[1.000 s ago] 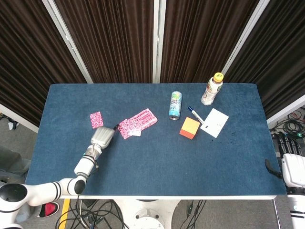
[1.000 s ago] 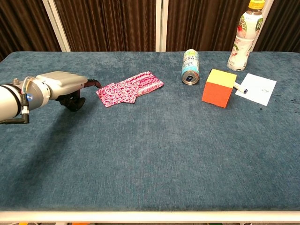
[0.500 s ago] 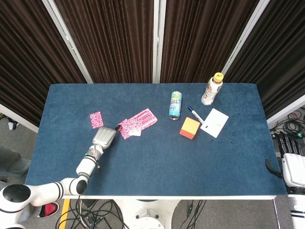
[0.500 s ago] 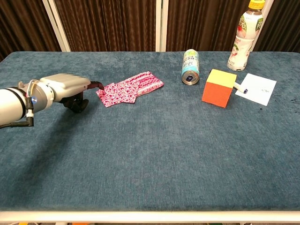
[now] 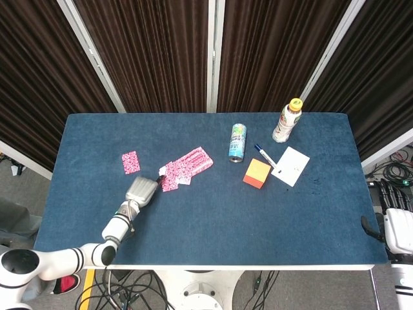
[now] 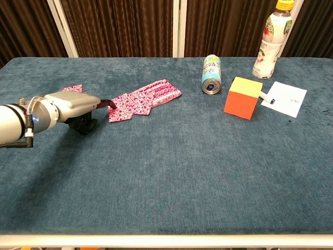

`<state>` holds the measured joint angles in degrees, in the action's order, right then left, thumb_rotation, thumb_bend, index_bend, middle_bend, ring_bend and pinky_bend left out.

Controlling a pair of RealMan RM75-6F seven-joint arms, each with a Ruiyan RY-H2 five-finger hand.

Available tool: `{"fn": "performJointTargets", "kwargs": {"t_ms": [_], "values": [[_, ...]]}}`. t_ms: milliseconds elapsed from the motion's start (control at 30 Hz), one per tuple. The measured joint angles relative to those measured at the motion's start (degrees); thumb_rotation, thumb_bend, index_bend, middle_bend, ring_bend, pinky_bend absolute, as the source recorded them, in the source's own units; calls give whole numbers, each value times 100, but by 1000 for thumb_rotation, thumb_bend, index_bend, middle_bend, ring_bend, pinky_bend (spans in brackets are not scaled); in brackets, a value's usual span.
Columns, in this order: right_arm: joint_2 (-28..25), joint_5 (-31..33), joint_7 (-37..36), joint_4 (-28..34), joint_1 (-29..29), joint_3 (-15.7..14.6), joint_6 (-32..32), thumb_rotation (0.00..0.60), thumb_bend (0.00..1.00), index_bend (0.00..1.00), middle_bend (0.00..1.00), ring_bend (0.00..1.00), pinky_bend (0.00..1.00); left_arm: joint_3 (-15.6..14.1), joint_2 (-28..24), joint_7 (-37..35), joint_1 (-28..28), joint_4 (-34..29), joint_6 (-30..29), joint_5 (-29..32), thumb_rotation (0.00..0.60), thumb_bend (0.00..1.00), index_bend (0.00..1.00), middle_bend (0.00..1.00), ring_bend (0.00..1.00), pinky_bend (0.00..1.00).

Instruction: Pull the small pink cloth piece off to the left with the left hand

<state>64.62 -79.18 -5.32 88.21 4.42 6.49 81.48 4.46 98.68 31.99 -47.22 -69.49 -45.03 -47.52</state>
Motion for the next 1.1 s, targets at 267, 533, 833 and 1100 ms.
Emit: {"fn": "performJointTargets", "kwargs": {"t_ms": [267,533,833,1100], "values": [[8,-6,-16,-19,1,-7,-15,600,280,0,0,0,0,-212,-296,34,222,-691,-316,-135,600,681,114,943,938,953],[8,-39,32,15,3,-16,3,600,280,0,0,0,0,-518,-740,-176,603,-1548,-721,-607,600,681,115,943,938,953],[-12,-47,69,54,7,-13,6,600,280,0,0,0,0,-918,-1636,-338,901,-2581,-853,-927,600,680,118,943,939,953],[11,-75,88,79,28,-8,9,600,279,0,0,0,0,-848,-2081,-447,1058,-3015,-1302,-1191,600,676,118,935,936,940]]}}
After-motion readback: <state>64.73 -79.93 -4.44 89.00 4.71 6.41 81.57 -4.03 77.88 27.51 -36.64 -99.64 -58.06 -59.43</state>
